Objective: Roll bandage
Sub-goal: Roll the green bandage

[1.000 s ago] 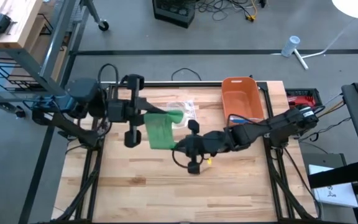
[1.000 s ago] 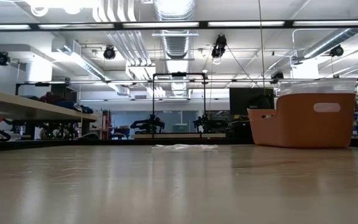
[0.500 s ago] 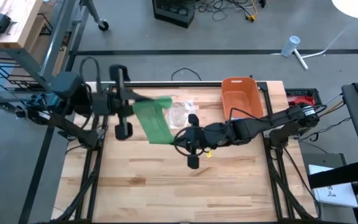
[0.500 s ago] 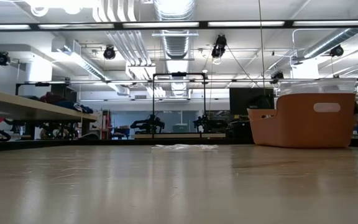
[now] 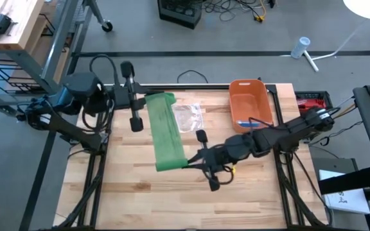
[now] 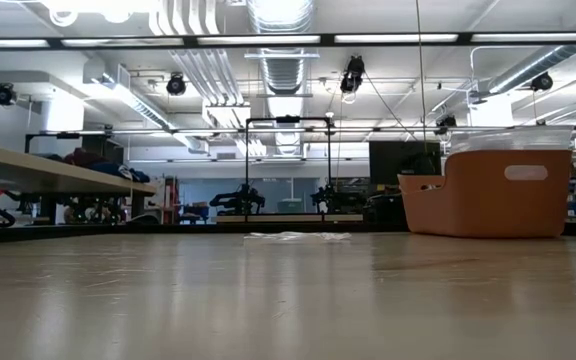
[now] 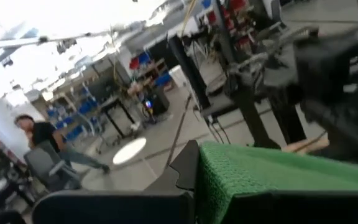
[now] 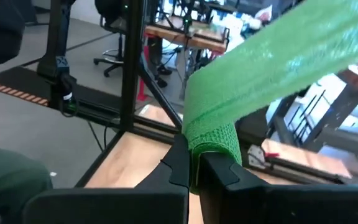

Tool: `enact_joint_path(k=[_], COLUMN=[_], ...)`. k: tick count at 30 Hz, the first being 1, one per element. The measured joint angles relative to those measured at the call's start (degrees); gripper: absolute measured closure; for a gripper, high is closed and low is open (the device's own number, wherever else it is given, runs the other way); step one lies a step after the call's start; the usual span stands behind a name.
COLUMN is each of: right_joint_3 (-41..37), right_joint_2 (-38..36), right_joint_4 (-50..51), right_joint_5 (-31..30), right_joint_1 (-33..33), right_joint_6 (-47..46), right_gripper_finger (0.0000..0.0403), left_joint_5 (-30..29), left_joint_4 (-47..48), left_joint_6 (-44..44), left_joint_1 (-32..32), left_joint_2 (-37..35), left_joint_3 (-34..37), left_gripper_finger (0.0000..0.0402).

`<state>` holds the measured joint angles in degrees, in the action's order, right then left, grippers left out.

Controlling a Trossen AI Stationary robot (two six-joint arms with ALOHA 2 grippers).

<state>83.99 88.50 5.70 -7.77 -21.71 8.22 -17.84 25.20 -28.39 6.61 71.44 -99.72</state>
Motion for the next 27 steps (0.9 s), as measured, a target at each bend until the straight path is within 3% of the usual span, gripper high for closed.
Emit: enact_joint_path(k=[8,16,27], right_joint_3=[0.00,0.00,0.02], right_joint_2=[-2.50,-3.82,-6.59], right_joint_4=[-2.21,-4.96,-7.26], right_joint_5=[-1.16,-1.54,-8.21], right_joint_1=[-2.84,-4.40,-4.99], right_joint_6=[5.59,9.85,15.60], right_gripper_finger=[0.0400,0.0400,0.0400], left_joint_5=[0.39,0.37,2.62], left_joint_4=[5.10,5.22,5.40], left_joint_6=[3.70,6.68,12.70], left_joint_1=[0.02,0.02,0.19], left_joint_2=[0.78,2.34,1.13], left_joint_3=[0.48,6.06,12.99], left_gripper_finger=[0.0401,0.0401,0.0401])
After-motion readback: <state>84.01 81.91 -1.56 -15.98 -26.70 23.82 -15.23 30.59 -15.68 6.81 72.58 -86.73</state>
